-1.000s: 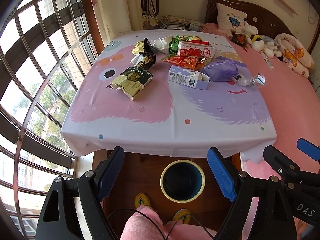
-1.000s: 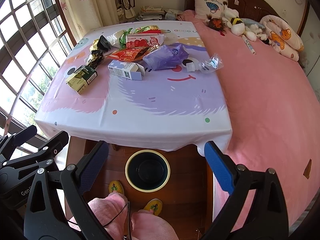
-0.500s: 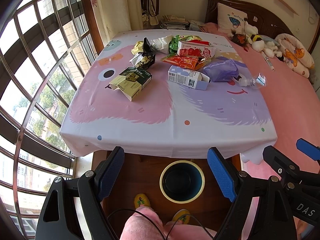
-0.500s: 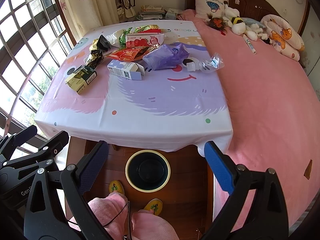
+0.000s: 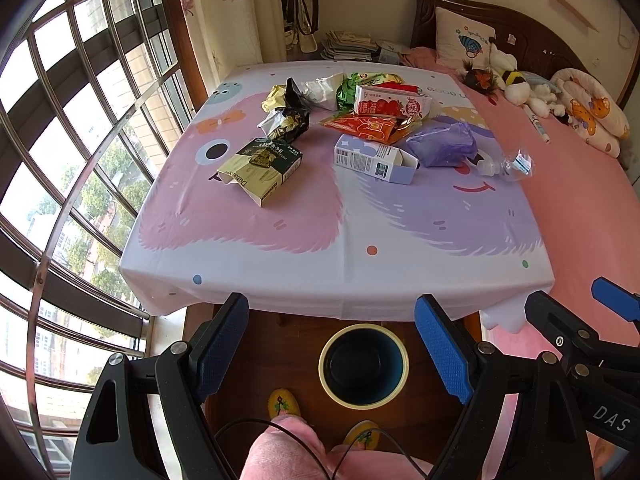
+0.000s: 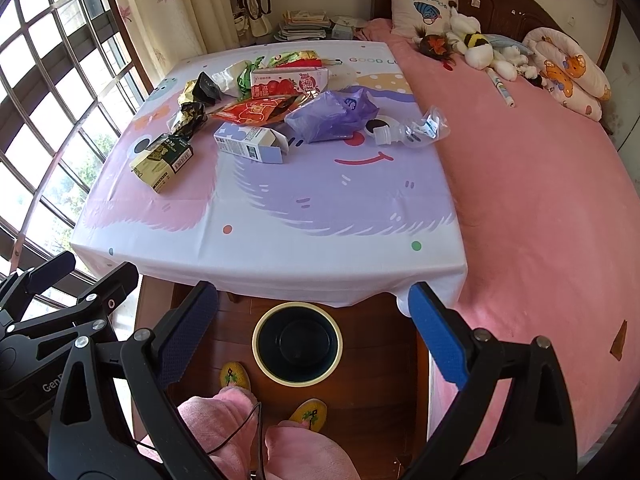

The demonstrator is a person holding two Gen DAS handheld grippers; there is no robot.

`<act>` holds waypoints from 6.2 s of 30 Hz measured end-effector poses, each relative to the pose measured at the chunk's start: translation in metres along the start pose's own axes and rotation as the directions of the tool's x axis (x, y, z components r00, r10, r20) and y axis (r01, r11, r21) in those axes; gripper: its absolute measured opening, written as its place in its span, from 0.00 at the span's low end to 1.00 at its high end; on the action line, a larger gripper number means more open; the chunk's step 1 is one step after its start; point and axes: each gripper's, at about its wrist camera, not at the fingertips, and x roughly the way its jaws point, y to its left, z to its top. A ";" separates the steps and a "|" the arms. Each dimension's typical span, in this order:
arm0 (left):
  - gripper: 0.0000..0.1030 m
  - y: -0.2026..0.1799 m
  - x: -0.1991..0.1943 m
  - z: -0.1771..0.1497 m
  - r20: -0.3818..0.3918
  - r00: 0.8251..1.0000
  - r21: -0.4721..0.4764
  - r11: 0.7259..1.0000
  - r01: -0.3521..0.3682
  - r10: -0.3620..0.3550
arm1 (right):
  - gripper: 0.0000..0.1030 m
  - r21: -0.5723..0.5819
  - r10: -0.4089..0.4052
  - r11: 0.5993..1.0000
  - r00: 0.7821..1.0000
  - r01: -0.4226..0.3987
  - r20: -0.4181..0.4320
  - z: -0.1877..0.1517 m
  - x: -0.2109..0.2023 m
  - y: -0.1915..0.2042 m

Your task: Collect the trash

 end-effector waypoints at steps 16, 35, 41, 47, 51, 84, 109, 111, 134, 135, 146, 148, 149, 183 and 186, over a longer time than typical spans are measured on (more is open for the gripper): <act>0.82 0.000 -0.009 0.014 0.043 0.999 0.001 1.000 -0.001 0.001 | 0.90 0.026 0.044 0.999 0.999 -0.044 0.011 0.010 0.000 0.001; 0.80 0.074 0.017 0.087 0.046 0.999 0.052 0.999 -0.003 0.001 | 0.79 0.013 0.111 0.994 0.993 -0.111 0.032 0.063 0.019 0.053; 0.80 0.127 0.058 0.141 -0.023 1.000 0.084 0.996 -0.019 0.021 | 0.79 0.048 0.107 0.993 0.994 -0.107 0.011 0.102 0.044 0.080; 0.80 0.185 0.106 0.176 -0.060 0.997 0.092 0.995 -0.048 0.053 | 0.79 0.058 0.130 0.990 0.987 -0.125 -0.098 0.133 0.098 0.127; 0.80 0.221 0.135 0.186 -0.094 0.994 0.081 0.995 -0.052 0.059 | 0.79 0.095 0.167 0.984 0.970 -0.152 -0.177 0.145 0.146 0.167; 0.80 0.243 0.205 0.225 -0.171 0.985 0.158 0.986 0.048 -0.020 | 0.46 0.257 0.292 0.938 0.927 -0.231 -0.234 0.175 0.255 0.239; 0.67 0.085 0.326 0.291 -0.331 0.936 0.376 0.893 0.246 -0.118 | 0.46 0.533 0.015 0.845 0.996 0.034 -0.086 0.136 0.136 0.072; 0.64 0.082 0.326 0.290 -0.326 0.937 0.373 0.895 0.246 -0.122 | 0.46 0.536 0.002 0.843 0.996 0.048 -0.093 0.133 0.131 0.068; 0.54 0.072 0.105 0.114 -0.168 0.962 0.175 0.954 0.244 -0.216 | 0.46 0.293 0.159 0.947 0.985 -0.132 -0.070 0.096 0.076 0.021; 0.54 0.065 0.101 0.098 -0.173 0.962 0.152 0.959 0.240 -0.213 | 0.46 0.271 0.173 0.951 0.982 -0.147 -0.074 0.091 0.074 0.017; 0.55 0.005 0.108 -0.054 -0.324 0.930 0.091 0.973 0.214 -0.175 | 0.46 0.099 0.239 0.970 0.955 -0.224 -0.177 -0.027 0.070 -0.020; 0.56 -0.002 0.120 -0.074 -0.346 0.922 0.098 0.970 0.221 -0.175 | 0.46 0.108 0.245 0.968 0.948 -0.227 -0.206 -0.047 0.076 -0.026; 0.56 -0.005 0.127 -0.084 -0.356 0.919 0.100 0.970 0.220 -0.171 | 0.46 0.102 0.239 0.970 0.946 -0.221 -0.218 -0.057 0.080 -0.027; 0.87 -0.003 0.292 -0.198 -0.401 0.902 0.132 0.963 0.233 -0.163 | 0.52 0.267 0.111 0.963 0.885 0.016 -0.452 -0.234 0.343 -0.040; 0.87 0.010 0.279 -0.189 -0.393 0.905 0.113 0.969 0.220 -0.160 | 0.54 0.264 0.130 0.965 0.859 0.006 -0.494 -0.228 0.352 -0.029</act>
